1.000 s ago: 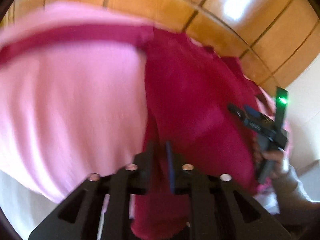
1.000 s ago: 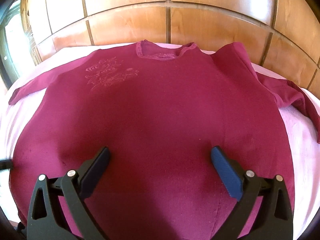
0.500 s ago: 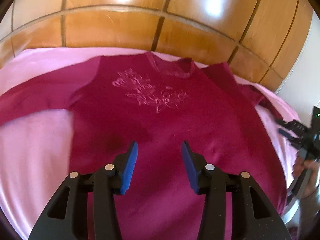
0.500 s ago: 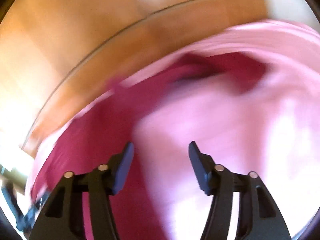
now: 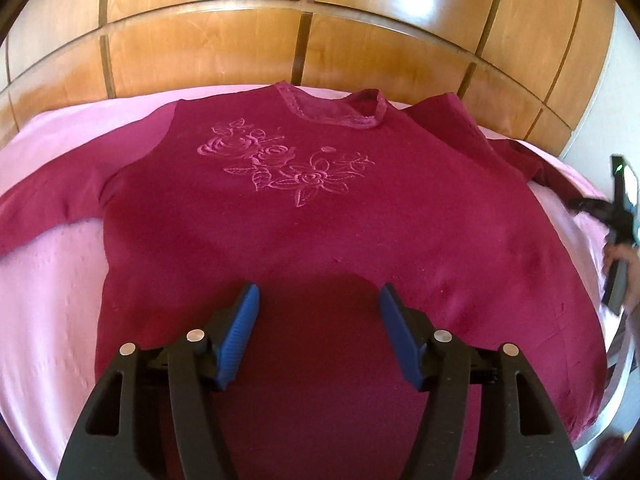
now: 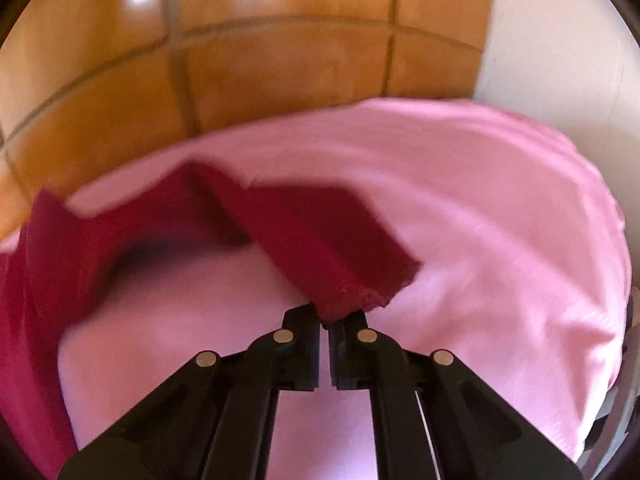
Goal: Fold small clothes
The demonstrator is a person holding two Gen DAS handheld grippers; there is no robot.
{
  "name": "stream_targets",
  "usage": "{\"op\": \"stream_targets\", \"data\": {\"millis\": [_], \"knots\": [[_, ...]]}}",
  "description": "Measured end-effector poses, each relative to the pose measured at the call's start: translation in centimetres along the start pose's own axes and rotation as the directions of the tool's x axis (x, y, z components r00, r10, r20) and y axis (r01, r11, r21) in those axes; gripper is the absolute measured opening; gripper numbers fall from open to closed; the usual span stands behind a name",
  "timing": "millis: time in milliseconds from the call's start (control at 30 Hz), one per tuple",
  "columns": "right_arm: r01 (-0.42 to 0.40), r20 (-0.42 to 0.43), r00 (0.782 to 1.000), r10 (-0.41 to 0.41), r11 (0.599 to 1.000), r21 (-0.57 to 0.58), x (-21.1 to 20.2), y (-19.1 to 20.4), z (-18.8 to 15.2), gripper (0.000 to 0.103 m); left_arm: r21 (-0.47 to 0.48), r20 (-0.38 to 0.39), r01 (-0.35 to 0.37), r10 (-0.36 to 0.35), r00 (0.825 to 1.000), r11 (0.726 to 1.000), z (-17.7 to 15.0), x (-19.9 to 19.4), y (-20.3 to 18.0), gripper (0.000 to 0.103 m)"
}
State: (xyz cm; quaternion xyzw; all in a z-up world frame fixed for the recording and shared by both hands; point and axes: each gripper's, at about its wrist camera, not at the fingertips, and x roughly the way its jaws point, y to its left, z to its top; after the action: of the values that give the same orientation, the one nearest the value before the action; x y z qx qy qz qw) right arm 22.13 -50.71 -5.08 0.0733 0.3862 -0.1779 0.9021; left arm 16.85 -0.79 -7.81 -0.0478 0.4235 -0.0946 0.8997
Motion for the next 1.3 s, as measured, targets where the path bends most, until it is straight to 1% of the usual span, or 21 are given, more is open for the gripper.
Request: {"op": "stream_targets", "data": {"millis": [133, 300, 467, 567, 667, 733, 767, 800, 867, 900, 933, 967, 1000, 1033, 1067, 1100, 1167, 1200, 1233, 1267, 1300], "knots": [[-0.001, 0.124, 0.992, -0.003, 0.999, 0.034, -4.1, -3.1, 3.8, 0.002, -0.022, -0.002, 0.021, -0.021, 1.000, 1.000, 0.1, -0.1, 0.4, 0.062], [0.048, 0.175, 0.983, -0.057, 0.997, 0.054, -5.4, -5.5, 8.5, 0.002, -0.037, -0.007, 0.022, -0.022, 1.000, 0.999, 0.1, 0.0, 0.4, 0.062], [0.195, 0.082, 0.976, -0.201, 0.978, 0.079, 0.0, -7.4, 12.0, 0.002, -0.071, -0.015, 0.032, -0.033, 0.999, 0.997, 0.4, -0.1, 0.7, 0.062], [0.250, -0.010, 0.968, -0.251, 0.959, 0.137, 3.8, -9.4, 12.1, 0.002, -0.068, -0.022, 0.028, -0.030, 0.999, 0.997, 0.5, 0.0, 0.6, 0.062], [0.281, -0.072, 0.959, -0.274, 0.951, 0.132, 6.4, -9.6, 11.2, 0.002, -0.060, -0.032, 0.020, -0.022, 0.999, 0.998, 0.6, 0.0, 0.5, 0.062], [0.292, -0.091, 0.955, -0.282, 0.948, 0.126, 7.7, -9.2, 11.0, 0.013, -0.066, -0.037, 0.022, -0.025, 0.999, 0.998, 0.9, -0.1, 0.7, 0.062], [0.287, -0.083, 0.957, -0.278, 0.948, 0.138, 7.5, -9.0, 10.8, 0.033, -0.070, -0.034, 0.021, -0.023, 0.999, 0.997, 1.0, -0.3, 0.8, 0.062], [0.257, -0.062, 0.966, -0.250, 0.955, 0.151, 6.8, -9.0, 10.4, 0.047, -0.081, -0.026, 0.014, -0.016, 1.000, 0.997, 1.3, -0.5, 1.0, 0.062], [0.192, -0.021, 0.981, -0.191, 0.970, 0.150, 4.9, -7.9, 9.3, 0.051, -0.099, -0.013, 0.007, -0.008, 1.000, 0.995, 1.5, -0.8, 1.5, 0.062], [0.137, -0.020, 0.991, -0.136, 0.979, 0.150, 4.1, -7.2, 8.6, 0.053, -0.113, -0.006, 0.004, -0.005, 1.000, 0.994, 1.6, -1.0, 1.9, 0.062], [0.022, -0.037, 0.999, -0.017, 0.989, 0.145, 3.0, -6.1, 7.5, 0.053, -0.129, 0.003, 0.001, -0.001, 1.000, 0.992, 1.7, -1.2, 2.4, 0.062], [-0.081, -0.061, 0.994, 0.090, 0.988, 0.132, 2.2, -4.9, 6.3, 0.053, -0.141, 0.008, -0.003, 0.004, 1.000, 0.990, 1.8, -1.3, 2.8, 0.062], [-0.152, -0.078, 0.984, 0.162, 0.981, 0.120, 1.7, -3.8, 5.4, 0.053, -0.151, 0.012, -0.010, 0.012, 1.000, 0.988, 1.9, -1.3, 3.2, 0.062], [-0.261, -0.112, 0.956, 0.272, 0.960, 0.104, 0.9, -2.1, 4.0, 0.052, -0.164, 0.016, -0.020, 0.023, 1.000, 0.986, 1.9, -1.5, 3.7, 0.062], [-0.351, -0.148, 0.920, 0.362, 0.931, 0.098, 0.3, -0.6, 2.7, 0.052, -0.171, 0.020, -0.025, 0.029, 0.999, 0.985, 1.9, -1.6, 3.9, 0.062], [-0.457, -0.199, 0.862, 0.466, 0.885, 0.092, -0.5, 1.6, 0.9, 0.051, -0.173, 0.024, -0.031, 0.035, 0.999, 0.984, 1.9, -1.7, 4.0, 0.062], [-0.567, -0.263, 0.785, 0.561, 0.821, 0.059, -1.8, 5.1, -1.9, 0.050, -0.152, 0.036, -0.060, 0.066, 0.997, 0.987, 1.7, -2.1, 4.1, 0.062], [-0.600, -0.296, 0.756, 0.584, 0.799, 0.044, -2.4, 6.6, -3.2, 0.049, -0.143, 0.041, -0.068, 0.074, 0.996, 0.987, 1.6, -2.2, 4.1, 0.062], [-0.623, -0.327, 0.733, 0.597, 0.782, 0.031, -3.0, 8.0, -4.5, 0.049, -0.131, 0.045, -0.073, 0.080, 0.996, 0.989, 1.4, -2.4, 4.0, 0.062], [-0.632, -0.344, 0.724, 0.597, 0.775, 0.014, -3.3, 8.9, -5.4, 0.047, -0.121, 0.046, -0.080, 0.086, 0.995, 0.989, 1.1, -2.5, 4.0, 0.062], [-0.633, -0.360, 0.726, 0.587, 0.774, -0.015, -3.9, 9.9, -6.4, 0.039, -0.111, 0.046, -0.089, 0.095, 0.994, 0.990, 0.8, -2.6, 4.0, 0.062]]}}
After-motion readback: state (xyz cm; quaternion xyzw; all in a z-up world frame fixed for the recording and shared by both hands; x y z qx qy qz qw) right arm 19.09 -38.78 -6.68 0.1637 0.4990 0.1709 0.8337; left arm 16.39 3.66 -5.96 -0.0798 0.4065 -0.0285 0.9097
